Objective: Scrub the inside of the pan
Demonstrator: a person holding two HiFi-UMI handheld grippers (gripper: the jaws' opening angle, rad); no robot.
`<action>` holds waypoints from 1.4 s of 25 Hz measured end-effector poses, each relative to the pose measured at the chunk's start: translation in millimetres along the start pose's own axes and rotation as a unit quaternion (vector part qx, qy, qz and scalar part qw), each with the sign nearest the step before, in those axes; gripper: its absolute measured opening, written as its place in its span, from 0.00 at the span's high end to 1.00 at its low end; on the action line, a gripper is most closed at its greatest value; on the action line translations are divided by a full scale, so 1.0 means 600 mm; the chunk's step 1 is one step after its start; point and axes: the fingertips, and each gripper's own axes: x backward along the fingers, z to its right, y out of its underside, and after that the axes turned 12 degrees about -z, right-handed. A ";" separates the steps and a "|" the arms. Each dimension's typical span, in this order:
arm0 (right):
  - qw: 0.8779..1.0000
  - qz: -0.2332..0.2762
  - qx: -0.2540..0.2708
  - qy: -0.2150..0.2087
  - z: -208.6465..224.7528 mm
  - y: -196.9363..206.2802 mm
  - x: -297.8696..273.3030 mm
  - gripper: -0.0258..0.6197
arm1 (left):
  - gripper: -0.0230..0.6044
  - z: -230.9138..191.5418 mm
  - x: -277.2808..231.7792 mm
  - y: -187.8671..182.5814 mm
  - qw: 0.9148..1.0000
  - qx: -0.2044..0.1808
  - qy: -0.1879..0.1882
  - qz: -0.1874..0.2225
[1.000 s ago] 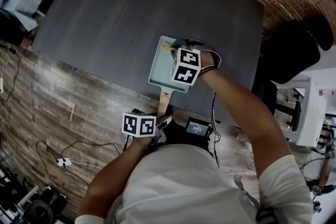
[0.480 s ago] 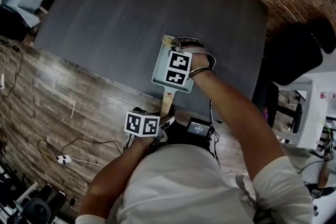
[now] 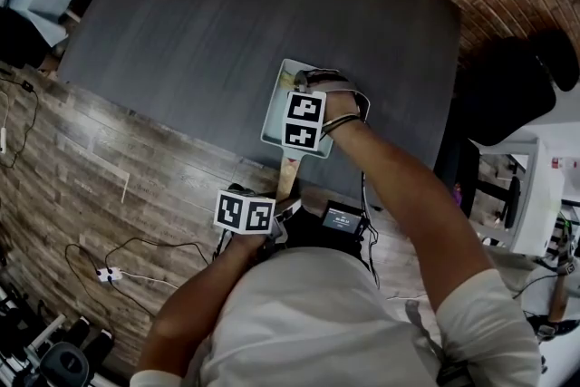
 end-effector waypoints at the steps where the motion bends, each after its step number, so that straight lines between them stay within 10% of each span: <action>1: 1.000 0.000 0.003 -0.002 -0.003 -0.001 0.001 0.89 | 0.86 0.000 0.000 0.000 1.000 0.000 0.000 0.000; 35: 0.968 0.117 0.001 -0.222 -0.155 -0.055 0.100 0.89 | 0.86 0.000 -0.003 0.001 1.000 0.004 -0.003 -0.003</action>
